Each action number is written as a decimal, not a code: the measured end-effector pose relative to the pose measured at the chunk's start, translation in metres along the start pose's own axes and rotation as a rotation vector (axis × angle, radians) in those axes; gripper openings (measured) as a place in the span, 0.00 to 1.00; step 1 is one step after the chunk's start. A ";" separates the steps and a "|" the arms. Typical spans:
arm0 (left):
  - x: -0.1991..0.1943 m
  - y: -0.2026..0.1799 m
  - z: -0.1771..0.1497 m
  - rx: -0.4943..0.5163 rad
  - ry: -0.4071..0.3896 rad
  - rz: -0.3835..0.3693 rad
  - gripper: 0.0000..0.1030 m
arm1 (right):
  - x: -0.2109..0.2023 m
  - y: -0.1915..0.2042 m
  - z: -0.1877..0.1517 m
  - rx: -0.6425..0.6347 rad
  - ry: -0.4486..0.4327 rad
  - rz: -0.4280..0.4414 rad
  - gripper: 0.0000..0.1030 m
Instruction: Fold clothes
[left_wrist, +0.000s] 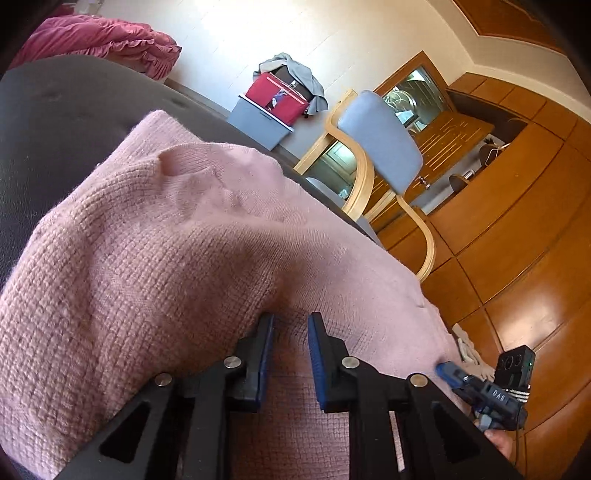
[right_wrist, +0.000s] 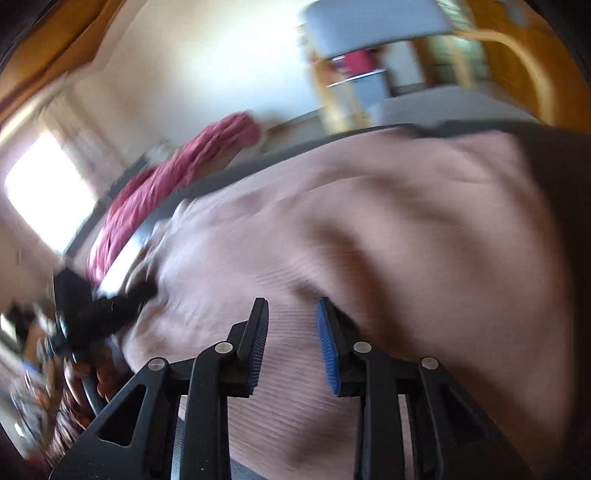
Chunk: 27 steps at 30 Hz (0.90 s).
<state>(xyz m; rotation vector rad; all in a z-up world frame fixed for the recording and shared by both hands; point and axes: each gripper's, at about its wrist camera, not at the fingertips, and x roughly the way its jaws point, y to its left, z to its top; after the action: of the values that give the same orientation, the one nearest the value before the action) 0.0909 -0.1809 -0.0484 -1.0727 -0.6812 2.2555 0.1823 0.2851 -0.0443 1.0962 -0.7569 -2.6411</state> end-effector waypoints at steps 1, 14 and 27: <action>0.011 -0.011 0.001 0.000 0.000 0.001 0.17 | -0.008 -0.012 0.000 0.031 -0.020 -0.024 0.26; -0.028 -0.027 -0.004 0.150 -0.066 0.108 0.23 | -0.053 -0.019 -0.022 0.028 -0.047 0.005 0.22; -0.031 -0.023 0.000 0.150 -0.077 0.308 0.17 | -0.072 -0.055 -0.022 0.165 -0.120 -0.065 0.06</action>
<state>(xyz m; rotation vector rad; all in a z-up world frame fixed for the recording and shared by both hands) 0.1131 -0.1846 -0.0168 -1.0818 -0.3882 2.5750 0.2503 0.3488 -0.0425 1.0245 -0.9944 -2.7602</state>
